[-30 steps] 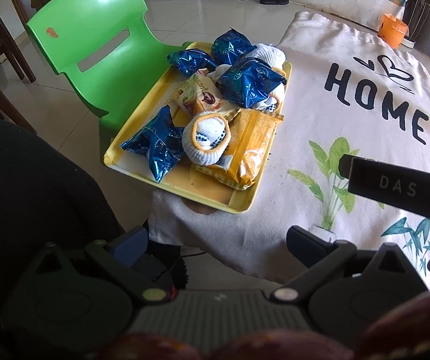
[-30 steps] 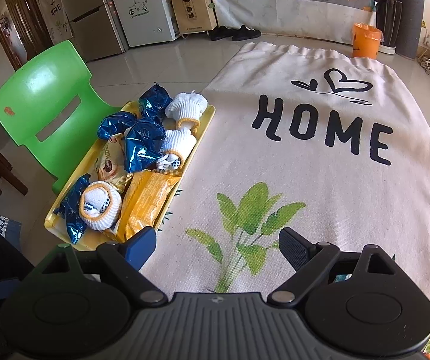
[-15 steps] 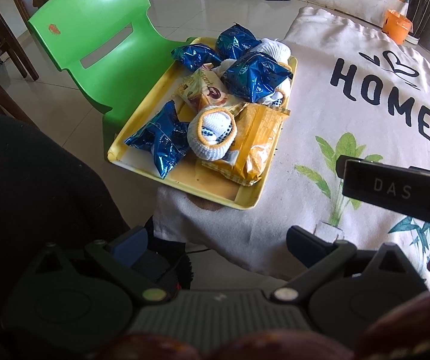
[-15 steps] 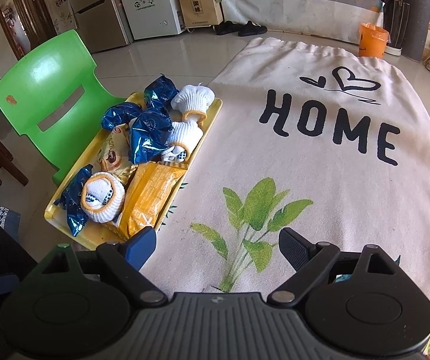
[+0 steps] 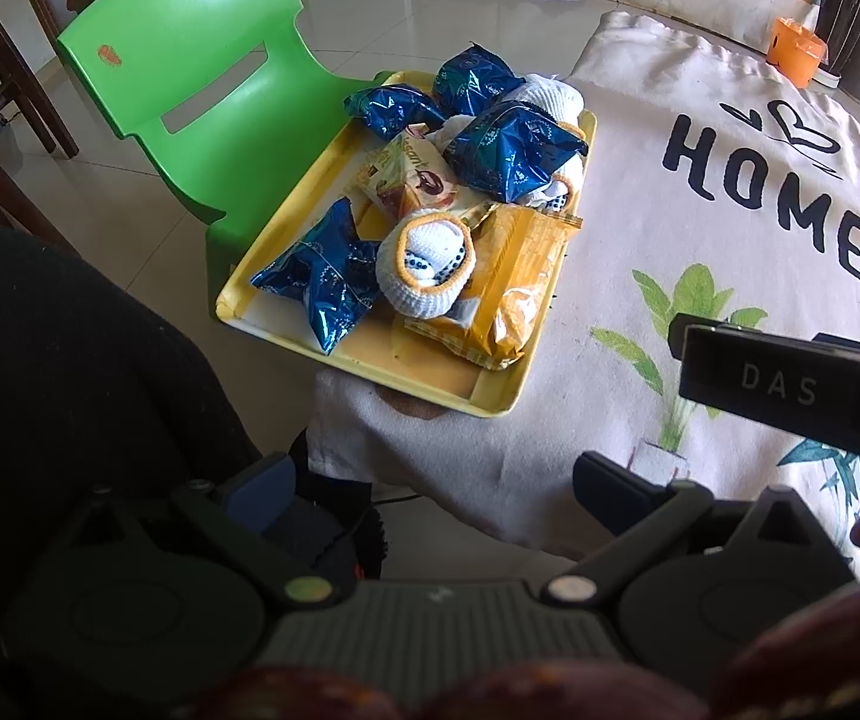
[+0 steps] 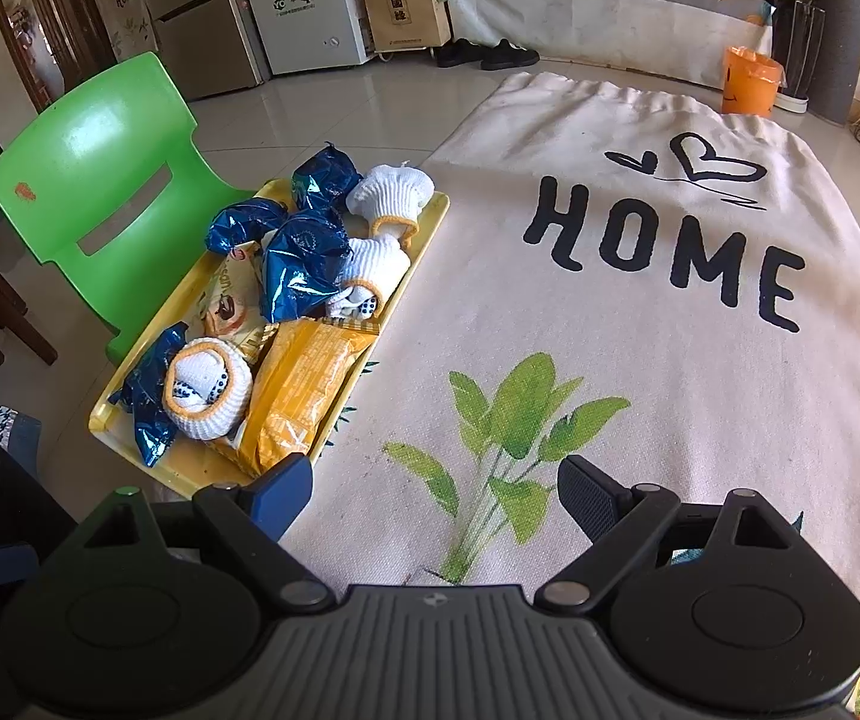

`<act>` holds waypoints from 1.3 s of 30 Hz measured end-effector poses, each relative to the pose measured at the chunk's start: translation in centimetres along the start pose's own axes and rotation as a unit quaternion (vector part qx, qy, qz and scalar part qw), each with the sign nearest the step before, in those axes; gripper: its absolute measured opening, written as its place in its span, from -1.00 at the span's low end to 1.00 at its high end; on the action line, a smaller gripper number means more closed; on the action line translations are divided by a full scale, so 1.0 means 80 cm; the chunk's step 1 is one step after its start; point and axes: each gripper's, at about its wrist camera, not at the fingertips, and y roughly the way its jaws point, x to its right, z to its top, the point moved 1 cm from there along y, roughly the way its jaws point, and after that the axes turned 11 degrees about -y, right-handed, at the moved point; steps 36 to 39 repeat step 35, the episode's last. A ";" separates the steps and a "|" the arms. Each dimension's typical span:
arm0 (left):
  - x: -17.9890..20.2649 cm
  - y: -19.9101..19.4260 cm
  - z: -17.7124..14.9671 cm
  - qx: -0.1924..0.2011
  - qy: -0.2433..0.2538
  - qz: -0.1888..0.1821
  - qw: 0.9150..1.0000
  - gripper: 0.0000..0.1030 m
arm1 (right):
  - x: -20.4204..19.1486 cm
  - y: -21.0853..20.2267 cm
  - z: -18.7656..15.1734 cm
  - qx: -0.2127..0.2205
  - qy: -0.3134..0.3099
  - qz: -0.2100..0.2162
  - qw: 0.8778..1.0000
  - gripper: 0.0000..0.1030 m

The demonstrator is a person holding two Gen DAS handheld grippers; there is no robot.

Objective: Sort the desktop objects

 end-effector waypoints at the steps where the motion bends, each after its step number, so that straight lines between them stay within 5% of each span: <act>1: 0.000 0.000 0.000 0.000 0.000 0.000 1.000 0.99 | 0.000 0.000 0.000 0.000 0.000 0.000 1.000 0.74; 39: 0.001 0.001 0.000 -0.004 0.002 0.003 1.000 0.99 | -0.002 0.001 0.000 -0.001 0.000 -0.001 1.000 0.74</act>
